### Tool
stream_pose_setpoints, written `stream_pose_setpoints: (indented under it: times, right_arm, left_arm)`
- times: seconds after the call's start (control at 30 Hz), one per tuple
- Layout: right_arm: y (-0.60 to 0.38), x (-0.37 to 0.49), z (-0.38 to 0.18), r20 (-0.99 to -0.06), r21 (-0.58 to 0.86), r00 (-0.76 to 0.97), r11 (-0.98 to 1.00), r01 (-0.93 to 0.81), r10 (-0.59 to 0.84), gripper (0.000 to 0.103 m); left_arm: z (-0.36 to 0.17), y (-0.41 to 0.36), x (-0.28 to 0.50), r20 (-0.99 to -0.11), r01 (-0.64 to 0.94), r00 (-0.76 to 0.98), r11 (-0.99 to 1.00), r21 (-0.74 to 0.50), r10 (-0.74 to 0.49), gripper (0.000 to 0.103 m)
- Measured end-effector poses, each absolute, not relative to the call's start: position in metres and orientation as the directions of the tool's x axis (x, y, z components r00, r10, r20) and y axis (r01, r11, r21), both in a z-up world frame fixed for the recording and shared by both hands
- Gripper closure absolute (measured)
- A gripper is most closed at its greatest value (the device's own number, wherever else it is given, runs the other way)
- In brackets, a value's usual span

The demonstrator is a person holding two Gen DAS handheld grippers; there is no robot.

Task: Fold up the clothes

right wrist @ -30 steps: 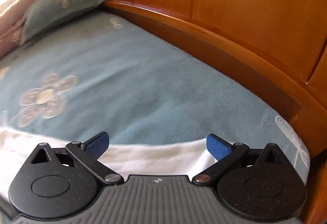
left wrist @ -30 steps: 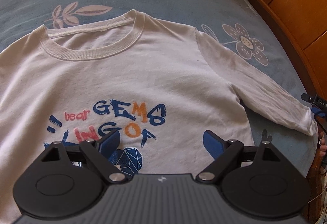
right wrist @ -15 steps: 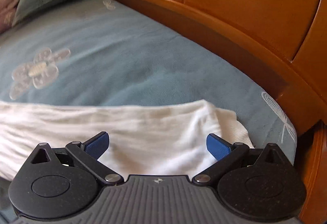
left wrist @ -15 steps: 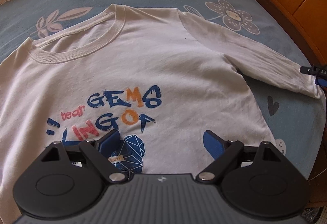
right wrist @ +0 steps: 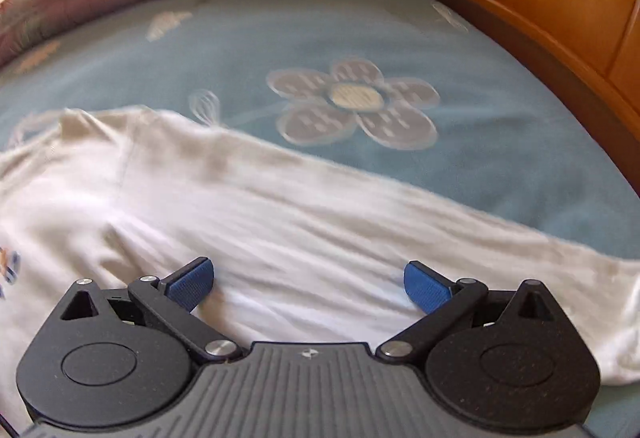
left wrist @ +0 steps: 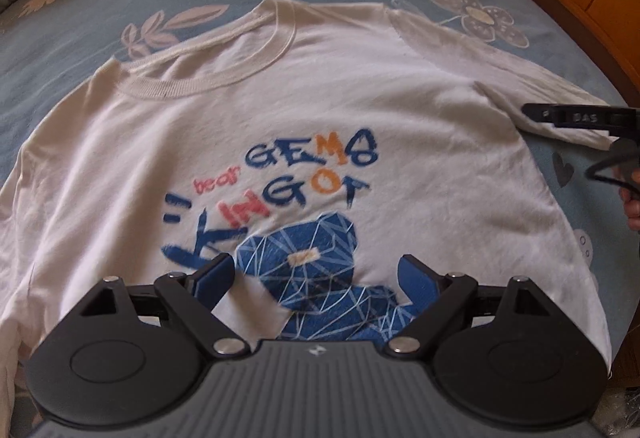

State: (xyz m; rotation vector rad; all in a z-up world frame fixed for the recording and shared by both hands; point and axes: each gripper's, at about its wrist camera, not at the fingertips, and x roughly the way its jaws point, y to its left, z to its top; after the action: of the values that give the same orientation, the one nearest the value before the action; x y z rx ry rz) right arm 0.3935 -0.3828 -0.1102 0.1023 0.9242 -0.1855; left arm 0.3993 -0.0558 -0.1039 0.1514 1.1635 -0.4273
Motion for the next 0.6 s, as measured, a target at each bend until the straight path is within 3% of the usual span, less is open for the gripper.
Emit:
stream_pose_setpoints:
  times: [0.27,0.6]
  right_arm:
    - [-0.424,0.389,-0.088,-0.827,0.107,0.558,0.954,0.28,-0.072,0.0]
    - [-0.282,0.493,-0.075,-0.75,0.215,0.635,0.976,-0.029,0.184,0.0]
  left_arm:
    - [-0.098,-0.034,0.394,-0.889,0.332,0.379,0.934,-0.129,-0.258,0.014]
    - [-0.103,-0.013,0.383,-0.886,0.333,0.407,0.939,-0.083,-0.223,0.014]
